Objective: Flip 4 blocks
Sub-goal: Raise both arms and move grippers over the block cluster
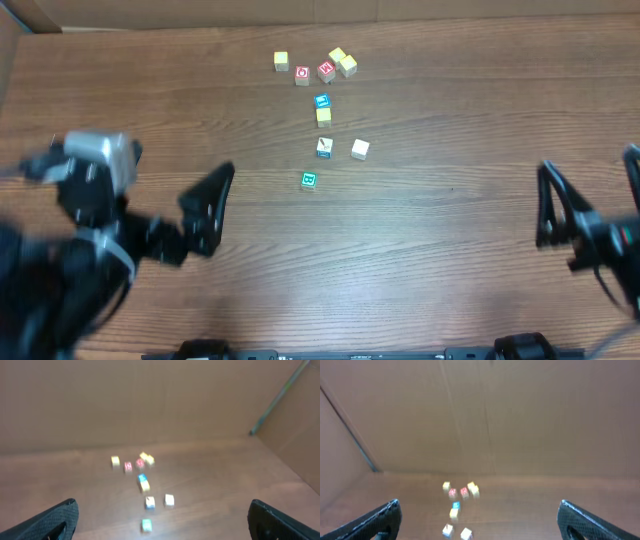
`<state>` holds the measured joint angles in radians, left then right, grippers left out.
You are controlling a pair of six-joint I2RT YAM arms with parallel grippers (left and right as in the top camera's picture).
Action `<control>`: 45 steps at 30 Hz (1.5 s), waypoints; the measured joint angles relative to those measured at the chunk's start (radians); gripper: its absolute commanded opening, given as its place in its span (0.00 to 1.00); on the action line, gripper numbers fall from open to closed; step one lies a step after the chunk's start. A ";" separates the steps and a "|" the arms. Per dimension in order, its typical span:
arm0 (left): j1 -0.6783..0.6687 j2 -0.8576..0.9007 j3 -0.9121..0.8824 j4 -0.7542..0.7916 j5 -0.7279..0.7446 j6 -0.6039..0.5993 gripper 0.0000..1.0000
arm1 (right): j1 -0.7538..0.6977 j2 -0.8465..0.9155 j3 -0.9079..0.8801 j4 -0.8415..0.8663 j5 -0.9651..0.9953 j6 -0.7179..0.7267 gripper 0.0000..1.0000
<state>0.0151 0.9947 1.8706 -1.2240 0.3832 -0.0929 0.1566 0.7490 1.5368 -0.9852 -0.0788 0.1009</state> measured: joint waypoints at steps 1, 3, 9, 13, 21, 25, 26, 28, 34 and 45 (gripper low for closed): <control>0.000 0.053 0.052 -0.037 0.008 0.000 1.00 | 0.000 0.068 0.060 -0.049 -0.001 0.000 1.00; 0.000 0.150 0.135 -0.091 0.028 0.000 1.00 | 0.000 0.177 0.145 -0.113 -0.005 0.000 1.00; 0.000 0.381 0.225 -0.181 0.129 0.000 1.00 | 0.000 0.539 0.344 -0.302 -0.116 0.001 1.00; 0.000 0.501 0.225 -0.239 0.164 0.000 1.00 | 0.000 0.730 0.350 -0.317 -0.254 0.002 1.00; 0.000 0.702 0.225 -0.357 0.148 0.003 0.04 | 0.003 1.027 0.350 -0.353 -0.504 0.006 0.45; -0.002 0.790 0.225 -0.423 0.120 0.013 0.04 | 0.033 1.139 0.350 -0.352 -0.511 0.051 0.44; -0.003 0.810 0.225 -0.439 0.108 0.016 0.04 | 0.048 1.159 0.350 -0.351 -0.485 0.082 0.47; -0.013 0.844 0.225 -0.458 0.083 0.019 0.25 | 0.085 1.193 0.350 -0.349 -0.420 0.144 0.57; -0.086 0.951 0.225 -0.460 0.017 0.024 0.81 | 0.211 1.266 0.343 -0.272 -0.227 0.287 0.91; -0.215 1.123 0.225 -0.393 -0.072 0.024 0.75 | 0.287 1.407 0.336 -0.130 -0.086 0.427 0.81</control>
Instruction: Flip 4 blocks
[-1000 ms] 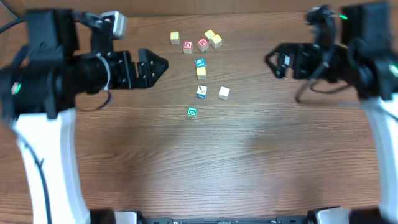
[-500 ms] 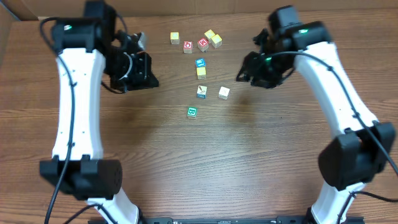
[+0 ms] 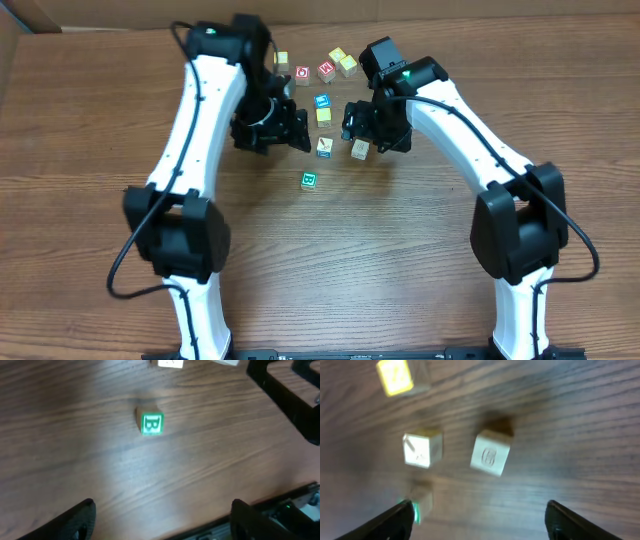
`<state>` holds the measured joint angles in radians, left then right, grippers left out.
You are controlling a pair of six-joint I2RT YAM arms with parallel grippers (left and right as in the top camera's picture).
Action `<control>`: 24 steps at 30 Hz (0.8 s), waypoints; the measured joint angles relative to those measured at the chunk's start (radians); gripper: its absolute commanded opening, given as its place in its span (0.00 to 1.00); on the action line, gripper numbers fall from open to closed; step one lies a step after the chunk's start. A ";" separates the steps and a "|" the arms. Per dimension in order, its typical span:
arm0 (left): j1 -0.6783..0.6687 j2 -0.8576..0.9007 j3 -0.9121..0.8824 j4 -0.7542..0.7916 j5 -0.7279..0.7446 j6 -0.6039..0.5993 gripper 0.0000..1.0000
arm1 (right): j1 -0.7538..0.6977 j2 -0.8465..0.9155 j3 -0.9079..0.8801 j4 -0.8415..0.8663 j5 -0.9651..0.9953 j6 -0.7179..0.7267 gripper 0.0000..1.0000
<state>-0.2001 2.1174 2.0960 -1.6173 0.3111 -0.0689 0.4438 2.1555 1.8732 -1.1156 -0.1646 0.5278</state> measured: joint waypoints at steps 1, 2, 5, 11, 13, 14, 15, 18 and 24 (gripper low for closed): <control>-0.007 0.017 0.000 0.012 -0.005 -0.002 0.74 | -0.002 0.012 0.000 0.010 0.006 0.008 0.79; -0.010 0.030 0.000 0.023 -0.010 -0.003 0.74 | -0.004 0.021 -0.001 0.019 0.011 0.019 0.80; -0.017 0.068 0.000 0.041 -0.017 -0.003 0.72 | -0.004 0.042 -0.002 0.032 0.020 0.033 0.79; -0.016 0.122 0.000 0.071 -0.067 -0.038 0.71 | -0.004 0.089 -0.002 0.048 0.026 0.061 0.74; -0.016 0.136 0.000 0.086 -0.080 -0.053 0.70 | -0.004 0.111 -0.002 0.055 0.027 0.070 0.69; -0.016 0.143 0.000 0.093 -0.084 -0.059 0.69 | -0.004 0.125 -0.002 0.059 0.027 0.074 0.65; -0.017 0.149 0.000 0.101 -0.086 -0.063 0.70 | -0.004 0.133 -0.002 0.061 0.027 0.076 0.62; -0.019 0.166 0.000 0.122 -0.094 -0.068 0.71 | -0.003 0.154 -0.002 0.076 0.031 0.079 0.51; -0.029 0.177 0.000 0.142 -0.104 -0.079 0.72 | -0.003 0.158 -0.002 0.080 0.034 0.090 0.39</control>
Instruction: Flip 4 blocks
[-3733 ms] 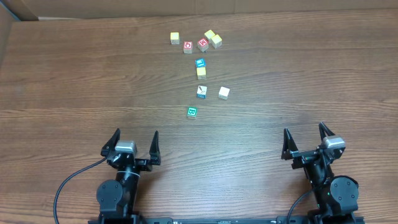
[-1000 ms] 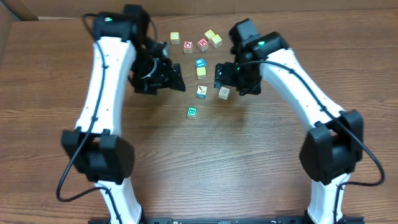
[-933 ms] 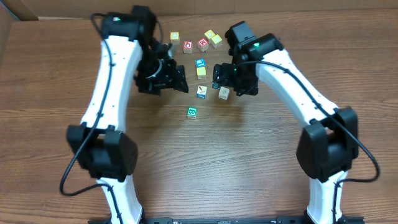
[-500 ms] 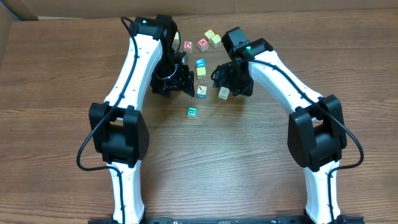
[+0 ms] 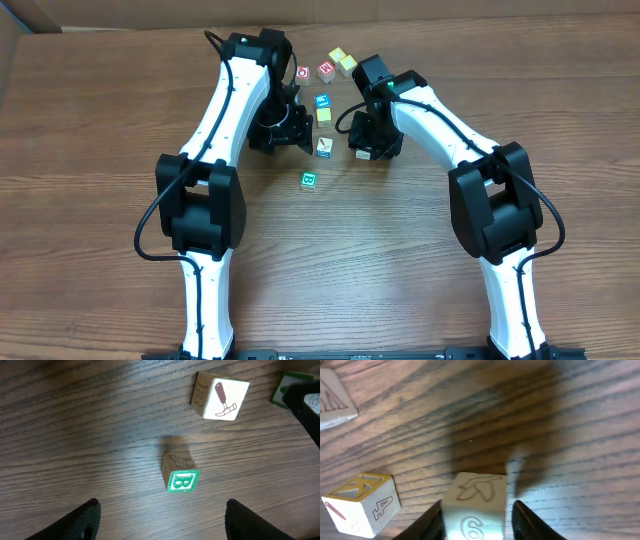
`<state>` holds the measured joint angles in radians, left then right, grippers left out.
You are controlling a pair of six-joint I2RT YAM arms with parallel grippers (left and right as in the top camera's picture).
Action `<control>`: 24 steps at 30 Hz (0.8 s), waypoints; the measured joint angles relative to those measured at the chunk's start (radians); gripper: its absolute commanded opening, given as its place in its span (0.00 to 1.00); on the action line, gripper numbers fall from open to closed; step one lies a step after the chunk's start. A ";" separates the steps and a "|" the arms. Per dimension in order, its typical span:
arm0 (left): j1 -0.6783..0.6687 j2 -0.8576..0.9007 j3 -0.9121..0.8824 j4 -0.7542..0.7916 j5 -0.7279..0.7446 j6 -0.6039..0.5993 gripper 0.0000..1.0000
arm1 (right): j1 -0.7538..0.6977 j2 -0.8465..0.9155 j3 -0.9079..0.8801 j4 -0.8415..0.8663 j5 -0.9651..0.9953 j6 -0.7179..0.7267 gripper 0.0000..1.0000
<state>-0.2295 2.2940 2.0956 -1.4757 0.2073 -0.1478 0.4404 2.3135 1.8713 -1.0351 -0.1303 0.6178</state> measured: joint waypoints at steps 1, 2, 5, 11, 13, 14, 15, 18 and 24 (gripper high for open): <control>0.000 0.000 0.000 0.000 0.000 0.000 0.72 | 0.000 0.000 0.000 -0.002 0.000 0.003 0.36; 0.000 0.000 0.000 0.002 -0.002 -0.003 0.72 | 0.000 0.000 0.000 -0.006 0.000 0.003 0.34; 0.000 0.000 0.000 0.006 -0.003 -0.003 0.72 | 0.000 0.000 0.002 -0.016 0.000 0.006 0.33; 0.000 0.000 0.000 -0.002 -0.026 -0.007 0.73 | -0.001 0.001 0.073 -0.192 0.000 0.005 0.23; 0.000 0.000 0.000 -0.002 -0.037 -0.010 0.74 | -0.001 0.000 0.126 -0.253 0.000 0.003 0.23; 0.000 0.000 0.000 -0.002 -0.041 -0.011 0.75 | -0.001 -0.002 0.145 -0.267 0.000 0.002 0.23; 0.000 0.000 0.000 -0.002 -0.045 -0.011 0.75 | -0.001 -0.007 0.162 -0.286 0.000 0.000 0.23; 0.000 0.000 0.000 -0.002 -0.059 -0.027 0.78 | 0.000 -0.036 0.186 -0.358 0.000 -0.006 0.24; 0.000 0.000 0.000 -0.003 -0.118 -0.109 0.81 | 0.026 -0.094 0.191 -0.494 0.000 -0.011 0.20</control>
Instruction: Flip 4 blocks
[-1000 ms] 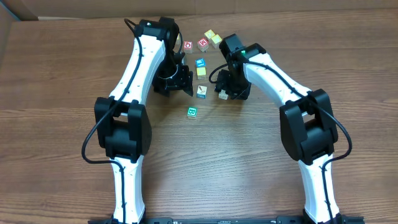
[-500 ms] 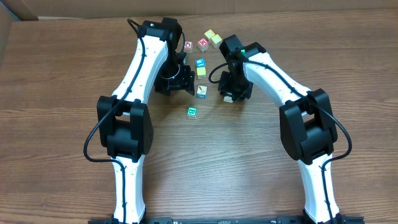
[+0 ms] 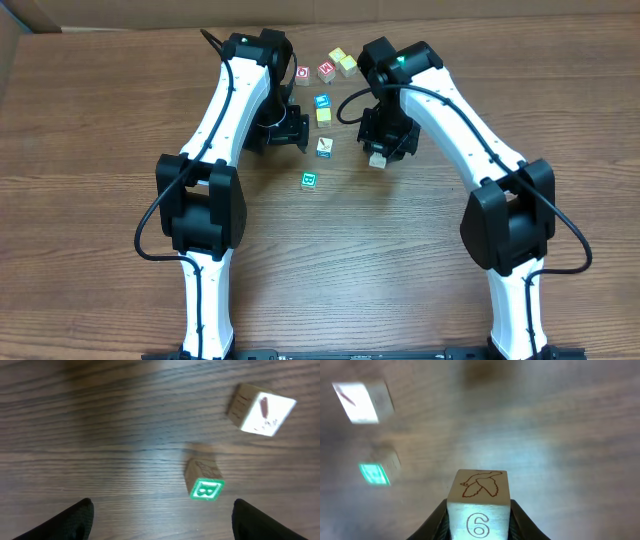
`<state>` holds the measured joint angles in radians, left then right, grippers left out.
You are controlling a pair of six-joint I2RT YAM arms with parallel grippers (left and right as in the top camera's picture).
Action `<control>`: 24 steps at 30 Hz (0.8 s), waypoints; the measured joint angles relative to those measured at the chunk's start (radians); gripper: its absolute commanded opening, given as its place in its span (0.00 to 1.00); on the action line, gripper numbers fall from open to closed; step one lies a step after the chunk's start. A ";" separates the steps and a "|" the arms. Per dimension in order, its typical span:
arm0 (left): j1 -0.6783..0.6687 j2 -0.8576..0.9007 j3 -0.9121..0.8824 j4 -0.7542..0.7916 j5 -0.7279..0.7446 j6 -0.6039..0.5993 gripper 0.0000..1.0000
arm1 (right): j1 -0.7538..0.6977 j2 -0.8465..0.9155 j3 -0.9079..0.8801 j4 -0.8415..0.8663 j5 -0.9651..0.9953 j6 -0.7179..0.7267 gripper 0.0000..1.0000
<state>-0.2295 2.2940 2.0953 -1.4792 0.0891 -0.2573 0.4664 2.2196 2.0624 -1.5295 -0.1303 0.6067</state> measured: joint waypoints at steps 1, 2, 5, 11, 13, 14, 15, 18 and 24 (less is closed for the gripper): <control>0.000 0.000 0.000 0.000 -0.007 -0.009 0.82 | 0.010 -0.002 0.000 -0.013 0.000 0.000 0.19; 0.001 0.000 0.000 0.000 -0.013 -0.017 0.82 | 0.025 -0.002 0.000 -0.022 0.001 -0.001 0.19; 0.008 0.000 0.000 0.001 -0.021 -0.033 0.85 | 0.076 -0.003 -0.002 -0.027 0.006 -0.001 0.19; 0.055 0.000 0.000 0.018 -0.027 -0.043 0.85 | 0.211 -0.003 -0.050 -0.020 0.015 0.007 0.20; 0.084 0.000 0.000 0.018 -0.027 -0.048 0.86 | 0.248 -0.003 -0.065 -0.019 0.016 0.019 0.20; 0.095 0.000 0.000 0.018 -0.029 -0.049 0.86 | 0.264 -0.003 -0.071 -0.019 0.019 0.027 0.20; 0.105 0.000 0.000 0.018 -0.031 -0.051 0.86 | 0.275 -0.003 -0.074 -0.019 0.024 0.035 0.20; 0.138 0.000 0.000 0.018 -0.034 -0.051 0.86 | 0.294 -0.003 -0.086 -0.004 0.036 0.056 0.20; 0.151 0.000 0.000 0.018 -0.041 -0.051 0.86 | 0.308 -0.003 -0.132 0.016 0.053 0.084 0.21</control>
<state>-0.0788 2.2940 2.0953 -1.4612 0.0479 -0.3088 0.7742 2.2169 1.9301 -1.5135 -0.0772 0.6910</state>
